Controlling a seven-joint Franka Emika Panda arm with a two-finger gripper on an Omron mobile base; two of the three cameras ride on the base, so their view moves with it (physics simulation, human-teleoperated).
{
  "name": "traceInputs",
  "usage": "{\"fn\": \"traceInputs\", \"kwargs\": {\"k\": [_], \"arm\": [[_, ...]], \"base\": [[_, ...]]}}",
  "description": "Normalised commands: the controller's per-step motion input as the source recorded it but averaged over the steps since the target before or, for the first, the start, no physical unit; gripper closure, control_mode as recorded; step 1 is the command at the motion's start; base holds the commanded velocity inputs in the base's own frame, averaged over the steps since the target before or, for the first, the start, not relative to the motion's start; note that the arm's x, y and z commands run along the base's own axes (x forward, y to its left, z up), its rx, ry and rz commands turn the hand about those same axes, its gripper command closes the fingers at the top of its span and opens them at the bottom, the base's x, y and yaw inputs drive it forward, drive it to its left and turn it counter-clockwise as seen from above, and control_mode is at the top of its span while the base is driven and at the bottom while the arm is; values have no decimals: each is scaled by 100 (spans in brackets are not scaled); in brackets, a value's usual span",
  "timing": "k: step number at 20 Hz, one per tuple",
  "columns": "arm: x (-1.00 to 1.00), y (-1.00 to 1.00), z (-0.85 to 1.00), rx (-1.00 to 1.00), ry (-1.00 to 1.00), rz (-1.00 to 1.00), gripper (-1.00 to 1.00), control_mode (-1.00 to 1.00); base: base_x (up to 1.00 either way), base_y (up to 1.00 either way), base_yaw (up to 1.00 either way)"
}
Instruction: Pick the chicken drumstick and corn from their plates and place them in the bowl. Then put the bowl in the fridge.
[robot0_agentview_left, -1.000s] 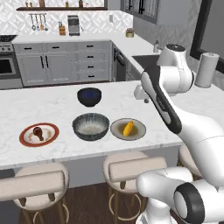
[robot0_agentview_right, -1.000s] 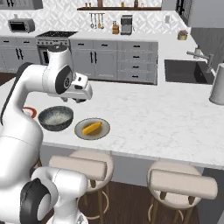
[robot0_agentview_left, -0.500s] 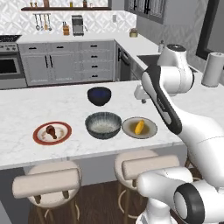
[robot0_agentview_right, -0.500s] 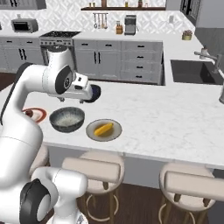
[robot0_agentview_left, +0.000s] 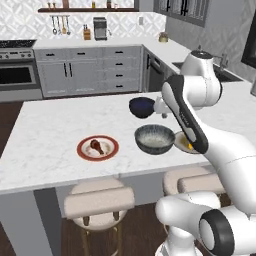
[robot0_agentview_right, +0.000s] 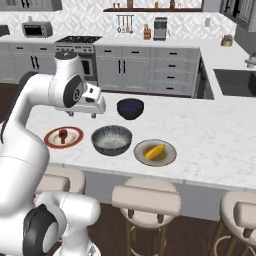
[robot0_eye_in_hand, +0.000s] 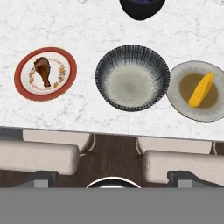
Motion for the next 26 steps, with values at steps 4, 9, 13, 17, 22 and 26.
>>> {"fn": "traceInputs", "kwargs": {"k": [4, 9, 13, 17, 22, 26], "arm": [[0, 0, 0, 0, 0, 0, -100, 100], [0, 0, 0, 0, 0, 0, -100, 100], [0, 0, 0, 0, 0, 0, -100, 100], [0, 0, 0, 0, 0, 0, -100, 100], [13, -48, -3, 0, 0, -1, -100, -100], [-9, -100, -14, 0, 1, -14, -100, -100]], "base": [[37, 45, -4], [76, -12, 0], [74, -23, 0], [52, -23, 0], [8, -3, 0], [0, 0, 0]]}}
